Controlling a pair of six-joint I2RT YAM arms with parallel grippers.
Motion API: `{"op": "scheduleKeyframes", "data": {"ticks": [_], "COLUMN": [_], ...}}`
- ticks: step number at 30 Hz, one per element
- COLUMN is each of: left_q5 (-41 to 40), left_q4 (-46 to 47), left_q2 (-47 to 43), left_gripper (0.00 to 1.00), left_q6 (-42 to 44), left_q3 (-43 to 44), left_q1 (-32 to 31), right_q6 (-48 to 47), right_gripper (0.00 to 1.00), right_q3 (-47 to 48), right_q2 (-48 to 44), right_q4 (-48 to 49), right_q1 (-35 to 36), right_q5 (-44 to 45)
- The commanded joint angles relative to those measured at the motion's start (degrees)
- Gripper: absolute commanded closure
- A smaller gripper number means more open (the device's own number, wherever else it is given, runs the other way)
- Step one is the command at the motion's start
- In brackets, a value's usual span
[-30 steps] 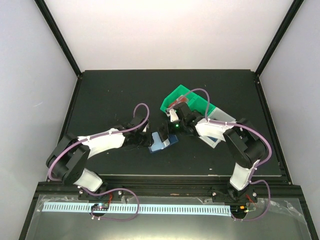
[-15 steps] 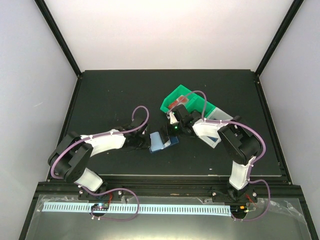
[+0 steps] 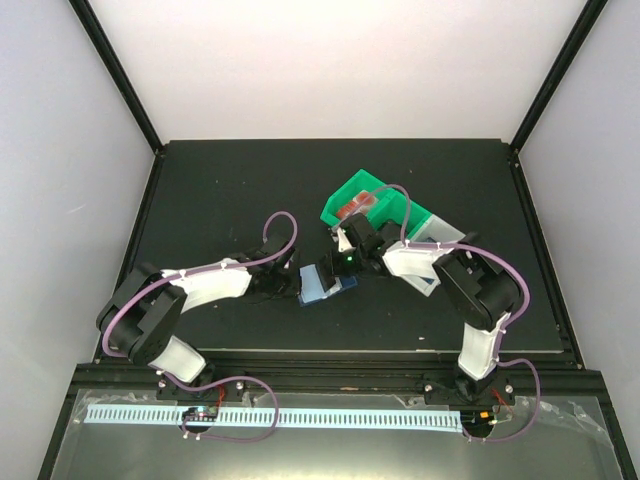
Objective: Put the credit cards into the card holder
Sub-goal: Insert the credit card into the card holder.
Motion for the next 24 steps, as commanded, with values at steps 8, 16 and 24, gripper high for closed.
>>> {"op": "scheduleKeyframes", "data": {"ticks": [8,16,24], "left_q5": [-0.2,-0.4,-0.6], "left_q4": [0.6,0.4,0.2], "left_q2": [3.4,3.8,3.4], "left_gripper": [0.79,0.79,0.79], "left_q6": [-0.7,-0.6,-0.5], "left_q3": [-0.9,-0.6,-0.6], "left_q1": [0.1,0.1,0.1], "right_q6": [2.5,4.0,4.1], "right_gripper": [0.98,0.91,0.76], "right_q3": [-0.9,-3.3,-5.1], "right_q2": [3.1,3.5,0.1], "right_q4": [3.5,8.1,9.2], "right_q1": [1.8,1.7,2.1], "right_q5": [-1.3,-2.8,-1.2]}}
